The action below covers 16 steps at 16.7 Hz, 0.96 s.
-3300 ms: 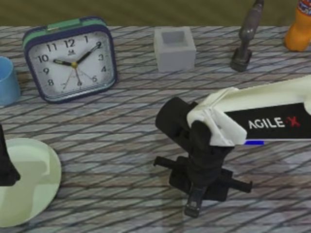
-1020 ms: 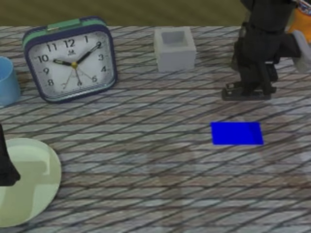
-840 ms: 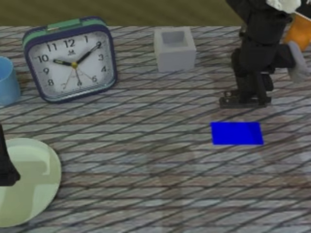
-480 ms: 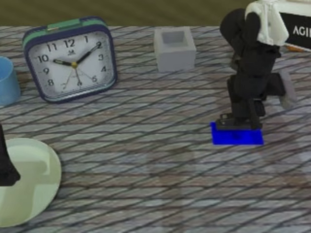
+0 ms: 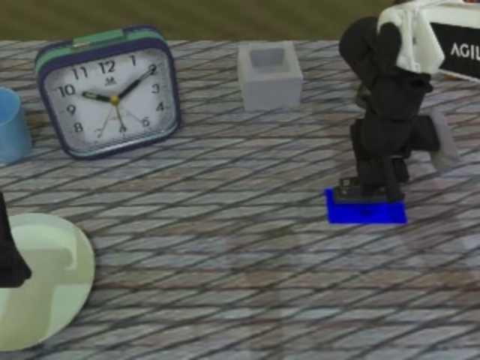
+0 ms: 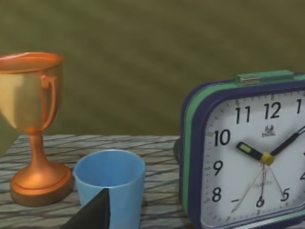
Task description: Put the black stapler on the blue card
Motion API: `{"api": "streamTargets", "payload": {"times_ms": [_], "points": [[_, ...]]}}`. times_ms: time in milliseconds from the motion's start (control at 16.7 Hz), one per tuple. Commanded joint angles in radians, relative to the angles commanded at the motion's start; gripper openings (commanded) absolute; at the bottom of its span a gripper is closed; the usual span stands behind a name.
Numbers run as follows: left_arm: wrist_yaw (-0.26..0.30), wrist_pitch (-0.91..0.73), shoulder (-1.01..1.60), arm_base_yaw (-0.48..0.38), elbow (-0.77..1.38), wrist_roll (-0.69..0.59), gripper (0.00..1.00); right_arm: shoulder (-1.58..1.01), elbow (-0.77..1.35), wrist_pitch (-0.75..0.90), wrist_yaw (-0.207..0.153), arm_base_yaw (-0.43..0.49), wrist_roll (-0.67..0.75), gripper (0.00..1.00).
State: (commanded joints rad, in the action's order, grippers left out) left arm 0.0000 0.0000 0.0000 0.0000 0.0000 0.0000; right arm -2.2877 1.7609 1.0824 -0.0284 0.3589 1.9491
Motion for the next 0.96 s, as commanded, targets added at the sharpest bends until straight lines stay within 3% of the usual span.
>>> {"api": "streamTargets", "payload": {"times_ms": [600, 960], "points": [[0.000, 0.000, 0.000, 0.000, 0.000, 0.000, 1.00, 0.000, 0.000, 0.000, 0.000, 0.000, 0.000, 0.98], [0.000, 0.000, 0.000, 0.000, 0.000, 0.000, 1.00, 0.000, 0.000, 0.000, 0.000, 0.000, 0.000, 1.00]]}}
